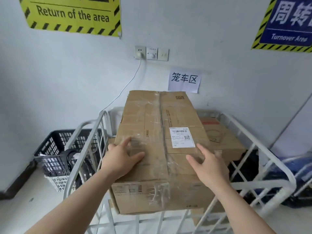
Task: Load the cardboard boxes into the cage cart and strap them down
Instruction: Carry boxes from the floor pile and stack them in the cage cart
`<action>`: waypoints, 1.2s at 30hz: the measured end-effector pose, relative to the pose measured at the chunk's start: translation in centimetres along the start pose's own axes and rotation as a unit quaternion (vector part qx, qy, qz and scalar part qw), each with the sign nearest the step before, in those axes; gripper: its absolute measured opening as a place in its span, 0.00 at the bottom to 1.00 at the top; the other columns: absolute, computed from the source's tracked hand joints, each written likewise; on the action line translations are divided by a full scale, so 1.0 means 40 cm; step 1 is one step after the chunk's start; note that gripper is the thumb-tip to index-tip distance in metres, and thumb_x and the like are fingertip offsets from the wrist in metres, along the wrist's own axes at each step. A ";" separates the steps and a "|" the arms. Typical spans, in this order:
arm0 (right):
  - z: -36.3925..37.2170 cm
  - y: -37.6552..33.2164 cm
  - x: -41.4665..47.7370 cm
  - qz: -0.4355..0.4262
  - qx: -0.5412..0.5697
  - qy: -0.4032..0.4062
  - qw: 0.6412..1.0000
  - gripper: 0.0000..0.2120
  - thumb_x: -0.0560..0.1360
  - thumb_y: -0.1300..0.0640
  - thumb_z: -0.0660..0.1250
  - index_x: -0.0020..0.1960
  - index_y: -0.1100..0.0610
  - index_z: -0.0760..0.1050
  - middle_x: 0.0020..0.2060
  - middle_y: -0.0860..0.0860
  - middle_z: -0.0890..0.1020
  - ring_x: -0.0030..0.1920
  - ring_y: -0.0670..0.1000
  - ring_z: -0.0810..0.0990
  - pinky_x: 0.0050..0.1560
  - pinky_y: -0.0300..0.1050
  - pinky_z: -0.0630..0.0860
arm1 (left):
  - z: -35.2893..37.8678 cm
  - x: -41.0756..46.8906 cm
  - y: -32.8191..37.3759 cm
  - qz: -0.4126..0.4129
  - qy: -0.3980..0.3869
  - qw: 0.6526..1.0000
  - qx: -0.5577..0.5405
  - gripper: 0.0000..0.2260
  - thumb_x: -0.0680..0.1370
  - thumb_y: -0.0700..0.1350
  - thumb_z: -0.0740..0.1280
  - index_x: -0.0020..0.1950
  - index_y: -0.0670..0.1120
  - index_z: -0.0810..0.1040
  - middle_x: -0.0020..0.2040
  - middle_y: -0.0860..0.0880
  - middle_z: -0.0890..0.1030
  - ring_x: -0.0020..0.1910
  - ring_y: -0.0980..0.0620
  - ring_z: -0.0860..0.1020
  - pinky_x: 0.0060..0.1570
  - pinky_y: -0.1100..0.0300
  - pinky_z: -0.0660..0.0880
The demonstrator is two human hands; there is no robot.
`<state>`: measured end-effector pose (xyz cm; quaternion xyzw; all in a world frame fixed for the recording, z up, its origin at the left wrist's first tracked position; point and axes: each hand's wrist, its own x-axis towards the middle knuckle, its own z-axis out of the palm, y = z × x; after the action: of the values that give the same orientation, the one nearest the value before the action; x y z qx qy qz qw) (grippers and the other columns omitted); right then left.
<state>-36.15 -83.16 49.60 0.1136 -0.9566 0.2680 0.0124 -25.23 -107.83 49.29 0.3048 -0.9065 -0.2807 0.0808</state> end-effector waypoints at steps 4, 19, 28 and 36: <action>0.081 -0.046 0.195 -0.031 0.028 -0.043 0.998 0.33 0.69 0.31 0.62 0.71 0.36 0.61 0.63 0.55 0.69 0.60 0.57 0.74 0.53 0.50 0.75 | -0.014 0.132 -0.008 -0.044 0.025 0.999 0.019 0.38 0.68 0.71 0.65 0.74 0.62 0.57 0.64 0.42 0.71 0.54 0.48 0.75 0.44 0.58 0.72; 0.469 -0.245 0.540 -0.024 -0.006 -0.170 0.985 0.32 0.71 0.32 0.61 0.72 0.37 0.60 0.59 0.54 0.70 0.55 0.54 0.75 0.53 0.47 0.75 | 0.036 0.571 -0.268 -0.148 -0.048 0.986 0.050 0.39 0.67 0.71 0.65 0.75 0.61 0.57 0.66 0.43 0.71 0.46 0.53 0.73 0.41 0.60 0.72; 0.700 -0.294 0.614 0.056 -0.023 -0.214 0.975 0.32 0.72 0.33 0.61 0.73 0.38 0.60 0.61 0.55 0.70 0.53 0.53 0.76 0.42 0.42 0.69 | 0.130 0.778 -0.442 -0.174 -0.143 0.971 0.074 0.40 0.67 0.71 0.65 0.75 0.61 0.55 0.68 0.41 0.67 0.56 0.43 0.76 0.52 0.54 0.76; 0.869 -0.297 0.667 0.081 -0.036 -0.242 0.966 0.34 0.70 0.32 0.62 0.73 0.39 0.59 0.61 0.56 0.69 0.59 0.55 0.74 0.56 0.49 0.74 | 0.211 0.864 -0.553 -0.212 -0.180 0.958 0.064 0.39 0.69 0.68 0.66 0.76 0.60 0.54 0.69 0.41 0.64 0.57 0.43 0.76 0.54 0.54 0.74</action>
<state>-58.17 -116.58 28.19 0.0963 -0.9462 0.1979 -0.2371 -44.39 -139.13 29.08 0.4391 -0.8367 -0.2827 -0.1648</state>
